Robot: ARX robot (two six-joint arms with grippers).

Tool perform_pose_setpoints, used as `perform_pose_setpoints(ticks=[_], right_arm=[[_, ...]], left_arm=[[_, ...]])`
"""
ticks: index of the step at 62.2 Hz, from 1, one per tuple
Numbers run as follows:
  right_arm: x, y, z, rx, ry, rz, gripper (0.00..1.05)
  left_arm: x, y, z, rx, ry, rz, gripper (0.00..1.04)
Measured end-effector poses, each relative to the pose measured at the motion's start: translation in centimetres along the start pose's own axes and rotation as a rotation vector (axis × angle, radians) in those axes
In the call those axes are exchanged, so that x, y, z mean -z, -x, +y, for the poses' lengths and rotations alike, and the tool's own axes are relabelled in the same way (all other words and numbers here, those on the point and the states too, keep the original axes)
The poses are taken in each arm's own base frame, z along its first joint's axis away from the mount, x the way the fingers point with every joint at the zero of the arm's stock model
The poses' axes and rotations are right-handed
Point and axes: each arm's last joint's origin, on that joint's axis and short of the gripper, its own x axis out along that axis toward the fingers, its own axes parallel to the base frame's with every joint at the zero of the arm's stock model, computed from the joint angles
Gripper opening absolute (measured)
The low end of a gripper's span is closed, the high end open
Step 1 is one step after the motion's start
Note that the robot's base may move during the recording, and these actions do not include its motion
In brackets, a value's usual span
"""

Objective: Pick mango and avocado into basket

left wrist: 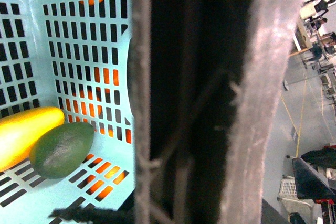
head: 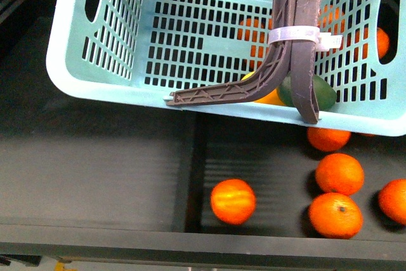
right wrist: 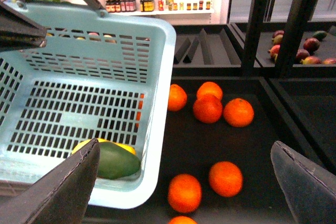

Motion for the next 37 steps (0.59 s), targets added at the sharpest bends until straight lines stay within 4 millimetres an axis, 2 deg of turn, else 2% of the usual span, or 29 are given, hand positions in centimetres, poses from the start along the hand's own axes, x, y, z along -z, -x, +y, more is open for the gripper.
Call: perform_pose_setpoints(ticks=[12,16,20,23,26,31,37], right_arm=[[0.0,0.0,0.0,-0.007,0.000,0.001,0.96],[0.0,0.0,0.0,-0.005,0.000,0.001,0.96],[0.0,0.0,0.0,-0.005,0.000,0.000,0.96],[0.0,0.0,0.0,-0.006,0.000,0.001,0.96],[0.0,0.0,0.0,-0.002,0.000,0.001,0.96],[0.0,0.0,0.0,0.001,0.000,0.001,0.96],[0.0,0.0,0.0,0.000,0.000,0.001,0.96]], left_arm=[[-0.3,0.3,0.6,-0.051,0.022,-0.052,0.14],[-0.1,-0.3,0.8,-0.181,0.074,-0.322,0.14],[-0.2,-1.3,1.3,-0.282,0.232,-0.656,0.14],[-0.6,-1.2,1.6,-0.321,0.327,-0.813,0.14],[-2.0,-0.3,2.6,-0.385,0.479,-1.018,0.14],[-3.7,0.0,4.4,-0.463,0.652,-1.194,0.14],[-3.7,-0.6,6.2,-0.517,0.750,-1.230,0.14]])
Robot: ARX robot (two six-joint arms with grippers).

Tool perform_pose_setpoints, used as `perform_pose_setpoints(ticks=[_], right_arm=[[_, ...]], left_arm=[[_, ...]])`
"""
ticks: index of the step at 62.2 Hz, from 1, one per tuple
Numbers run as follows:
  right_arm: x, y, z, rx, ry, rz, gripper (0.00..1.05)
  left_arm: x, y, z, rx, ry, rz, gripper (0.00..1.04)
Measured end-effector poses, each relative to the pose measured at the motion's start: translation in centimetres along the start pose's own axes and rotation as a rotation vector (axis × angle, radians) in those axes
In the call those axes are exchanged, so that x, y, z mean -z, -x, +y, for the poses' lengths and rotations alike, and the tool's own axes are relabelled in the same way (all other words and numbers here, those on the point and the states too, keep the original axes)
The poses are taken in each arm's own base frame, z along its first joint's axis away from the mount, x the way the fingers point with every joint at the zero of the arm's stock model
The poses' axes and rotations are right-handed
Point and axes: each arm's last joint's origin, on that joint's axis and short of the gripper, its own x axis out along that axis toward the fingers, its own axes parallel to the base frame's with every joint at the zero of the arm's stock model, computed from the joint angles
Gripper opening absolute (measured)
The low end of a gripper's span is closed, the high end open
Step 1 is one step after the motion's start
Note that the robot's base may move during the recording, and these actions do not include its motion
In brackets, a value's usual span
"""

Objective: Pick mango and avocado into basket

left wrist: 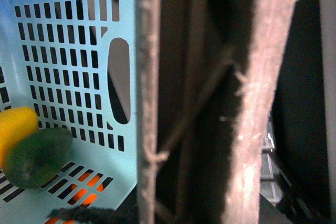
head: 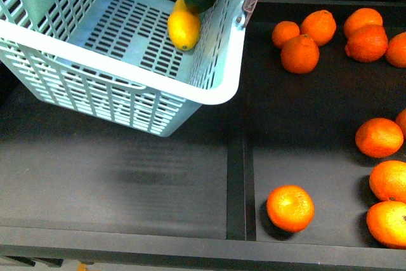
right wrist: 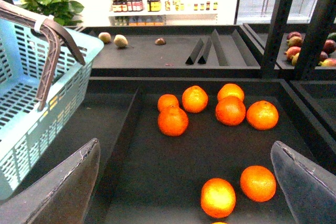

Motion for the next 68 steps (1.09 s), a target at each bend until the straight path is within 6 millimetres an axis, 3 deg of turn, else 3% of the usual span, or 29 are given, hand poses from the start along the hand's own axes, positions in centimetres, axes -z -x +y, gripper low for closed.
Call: perform_pose_setpoints(ticks=[13,18,35,62,68], right_arm=[[0.0,0.0,0.0,0.001,0.000,0.000,0.96],[0.0,0.0,0.0,0.000,0.000,0.000,0.96],[0.0,0.0,0.0,0.000,0.000,0.000,0.96],[0.0,0.0,0.0,0.001,0.000,0.000,0.96],[0.0,0.0,0.0,0.000,0.000,0.000,0.96]], left_arm=[[1.5,-2.2,4.5,-0.186,0.143,-0.008,0.14],[1.7,-2.8,5.4,-0.240,0.179,0.017,0.14],[1.6,-3.6,6.8,-0.394,0.196,0.023,0.14],[0.6,-5.2,6.4,-0.424,0.132,0.129,0.14],[0.8,-5.0,6.7,-0.483,0.113,0.167,0.29]])
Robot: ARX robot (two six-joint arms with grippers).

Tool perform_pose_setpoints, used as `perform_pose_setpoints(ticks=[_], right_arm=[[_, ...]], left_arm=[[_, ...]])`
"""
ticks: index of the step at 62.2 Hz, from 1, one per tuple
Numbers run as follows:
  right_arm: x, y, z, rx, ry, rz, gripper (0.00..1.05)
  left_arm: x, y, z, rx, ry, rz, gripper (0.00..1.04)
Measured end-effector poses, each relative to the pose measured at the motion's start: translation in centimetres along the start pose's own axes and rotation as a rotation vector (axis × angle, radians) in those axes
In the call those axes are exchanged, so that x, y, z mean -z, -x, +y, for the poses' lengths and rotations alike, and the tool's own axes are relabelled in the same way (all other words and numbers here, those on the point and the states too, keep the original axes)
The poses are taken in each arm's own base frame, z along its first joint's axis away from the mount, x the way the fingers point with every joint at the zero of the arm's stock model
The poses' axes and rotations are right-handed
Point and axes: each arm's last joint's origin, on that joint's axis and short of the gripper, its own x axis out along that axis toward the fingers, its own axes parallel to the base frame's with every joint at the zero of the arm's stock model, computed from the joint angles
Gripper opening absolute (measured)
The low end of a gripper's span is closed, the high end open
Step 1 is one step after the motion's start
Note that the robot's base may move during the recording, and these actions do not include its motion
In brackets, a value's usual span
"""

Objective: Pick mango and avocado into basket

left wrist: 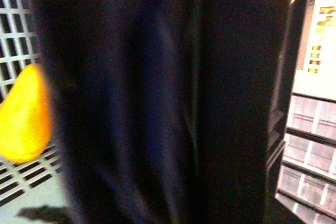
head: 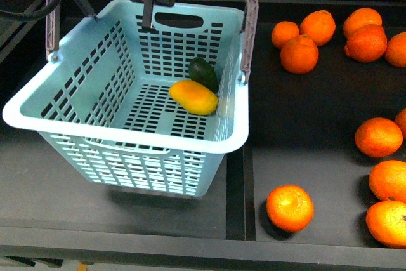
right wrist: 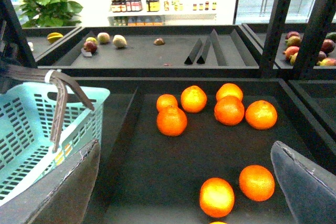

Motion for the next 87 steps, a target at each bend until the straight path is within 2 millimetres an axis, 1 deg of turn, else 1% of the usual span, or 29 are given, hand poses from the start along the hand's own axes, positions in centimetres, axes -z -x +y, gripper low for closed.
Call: perform_pose_setpoints(ticks=[4,9,15,19,20,22,28,33,35,39,40,42,43,46,48,49,52,53,54,55,56,58,59,60,64,65,74,79,87], right_arm=[[0.0,0.0,0.0,0.000,0.000,0.000,0.96],[0.0,0.0,0.0,0.000,0.000,0.000,0.96],[0.0,0.0,0.0,0.000,0.000,0.000,0.96],[0.0,0.0,0.0,0.000,0.000,0.000,0.96],[0.0,0.0,0.0,0.000,0.000,0.000,0.96],[0.0,0.0,0.0,0.000,0.000,0.000,0.96],[0.0,0.0,0.0,0.000,0.000,0.000,0.96],[0.0,0.0,0.0,0.000,0.000,0.000,0.96],[0.0,0.0,0.0,0.000,0.000,0.000,0.96],[0.0,0.0,0.0,0.000,0.000,0.000,0.96],[0.0,0.0,0.0,0.000,0.000,0.000,0.96],[0.0,0.0,0.0,0.000,0.000,0.000,0.96],[0.0,0.0,0.0,0.000,0.000,0.000,0.96],[0.0,0.0,0.0,0.000,0.000,0.000,0.96],[0.0,0.0,0.0,0.001,0.000,0.000,0.96],[0.0,0.0,0.0,0.000,0.000,0.000,0.96],[0.0,0.0,0.0,0.001,0.000,0.000,0.96],[0.0,0.0,0.0,0.000,0.000,0.000,0.96],[0.0,0.0,0.0,0.000,0.000,0.000,0.96],[0.0,0.0,0.0,0.000,0.000,0.000,0.96],[0.0,0.0,0.0,0.000,0.000,0.000,0.96],[0.0,0.0,0.0,0.000,0.000,0.000,0.96],[0.0,0.0,0.0,0.000,0.000,0.000,0.96],[0.0,0.0,0.0,0.000,0.000,0.000,0.96],[0.0,0.0,0.0,0.000,0.000,0.000,0.96],[0.0,0.0,0.0,0.000,0.000,0.000,0.96],[0.0,0.0,0.0,0.000,0.000,0.000,0.96],[0.0,0.0,0.0,0.000,0.000,0.000,0.96],[0.0,0.0,0.0,0.000,0.000,0.000,0.96]], left_arm=[[0.3,0.0,0.6,-0.053,-0.016,0.020,0.41],[0.7,0.1,1.0,-0.104,-0.027,0.033,0.54],[0.6,0.6,1.2,-0.205,-0.055,0.028,0.81],[0.5,1.1,1.3,-0.279,-0.085,0.019,0.97],[0.4,1.4,1.1,-0.299,-0.099,0.015,0.98],[0.3,1.8,0.6,-0.317,-0.108,0.002,0.96],[0.0,3.9,-0.7,-0.356,-0.147,-0.022,0.96],[0.0,6.1,-1.6,-0.358,-0.186,-0.052,0.96],[0.0,7.5,-2.1,-0.337,-0.198,-0.068,0.96],[-0.1,9.2,-2.4,-0.317,-0.218,-0.079,0.96],[-0.2,9.5,-2.4,-0.300,-0.250,-0.079,0.95],[-0.5,10.0,-2.0,-0.166,-0.322,-0.082,0.88],[-0.8,10.3,-1.7,-0.101,-0.404,-0.073,0.85],[-1.9,11.4,-0.2,0.057,-0.563,-0.073,0.76],[-3.1,12.3,1.2,0.175,-0.740,-0.104,0.69],[-3.4,12.3,1.4,0.188,-0.762,-0.114,0.67],[-5.6,13.8,3.4,0.376,-0.952,-0.245,0.56],[-6.3,14.2,3.9,0.428,-0.994,-0.299,0.53],[-6.6,14.3,4.0,0.440,-1.003,-0.317,0.51],[-7.4,15.0,4.7,0.493,-1.033,-0.377,0.47],[-8.0,15.4,5.2,0.510,-1.085,-0.425,0.44],[-9.3,16.3,6.3,0.527,-1.133,-0.489,0.36],[-10.0,16.8,7.2,0.525,-1.177,-0.521,0.31],[-10.3,17.1,7.8,0.521,-1.199,-0.530,0.27],[-11.7,18.3,11.3,0.499,-1.297,-0.519,0.06],[-12.0,18.6,12.0,0.493,-1.308,-0.517,0.02],[-14.1,20.8,15.6,0.484,-1.332,-0.532,0.02],[-14.8,21.9,17.4,0.480,-1.333,-0.531,0.02],[-15.4,23.0,18.9,0.479,-1.336,-0.530,0.02]])
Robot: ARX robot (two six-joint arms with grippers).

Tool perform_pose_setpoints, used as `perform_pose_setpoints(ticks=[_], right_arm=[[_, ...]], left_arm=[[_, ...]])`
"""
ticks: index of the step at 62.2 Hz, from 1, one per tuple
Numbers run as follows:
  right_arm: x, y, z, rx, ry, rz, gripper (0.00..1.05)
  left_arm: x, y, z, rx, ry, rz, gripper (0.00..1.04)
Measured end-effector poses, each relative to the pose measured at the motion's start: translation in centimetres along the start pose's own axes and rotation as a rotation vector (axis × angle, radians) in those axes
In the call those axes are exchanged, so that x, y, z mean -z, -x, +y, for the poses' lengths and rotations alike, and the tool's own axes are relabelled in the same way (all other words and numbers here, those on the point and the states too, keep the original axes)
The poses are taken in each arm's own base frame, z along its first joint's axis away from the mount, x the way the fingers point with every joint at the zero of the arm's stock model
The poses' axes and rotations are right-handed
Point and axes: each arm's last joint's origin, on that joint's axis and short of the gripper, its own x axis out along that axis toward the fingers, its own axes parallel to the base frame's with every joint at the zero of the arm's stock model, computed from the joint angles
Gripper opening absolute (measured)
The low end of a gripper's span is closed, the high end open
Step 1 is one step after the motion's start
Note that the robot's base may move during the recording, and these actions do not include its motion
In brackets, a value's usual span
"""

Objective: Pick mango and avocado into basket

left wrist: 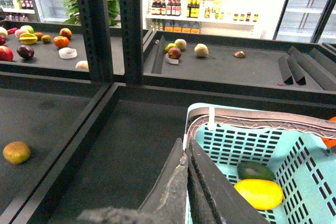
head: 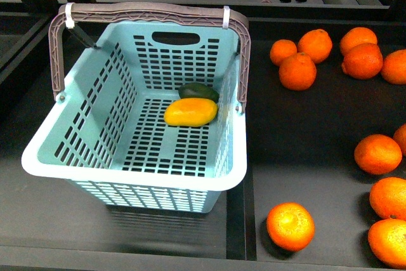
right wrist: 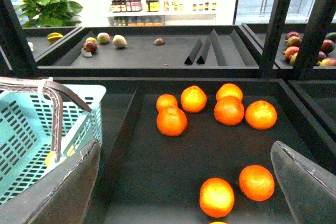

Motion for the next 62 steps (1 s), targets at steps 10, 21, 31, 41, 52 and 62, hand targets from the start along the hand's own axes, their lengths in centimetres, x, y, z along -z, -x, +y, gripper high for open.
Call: perform_pose_setpoints(ticks=[10,21,31,41,52,62], right_arm=[[0.0,0.0,0.0,0.000,0.000,0.000,0.96],[0.0,0.0,0.0,0.000,0.000,0.000,0.96],[0.0,0.0,0.0,0.000,0.000,0.000,0.96],[0.0,0.0,0.0,0.000,0.000,0.000,0.96],[0.0,0.0,0.0,0.000,0.000,0.000,0.96],[0.0,0.0,0.0,0.000,0.000,0.000,0.96]], left_arm=[[0.9,1.6,0.9,0.021,0.000,-0.011,0.02],[1.2,3.0,1.6,-0.003,-0.002,-0.001,0.02],[1.0,4.1,1.6,-0.003,-0.002,-0.006,0.02],[0.7,4.9,1.6,-0.003,-0.002,-0.017,0.02],[0.5,5.7,1.6,-0.003,-0.002,-0.022,0.02],[0.5,6.3,1.6,-0.003,-0.002,-0.024,0.02]])
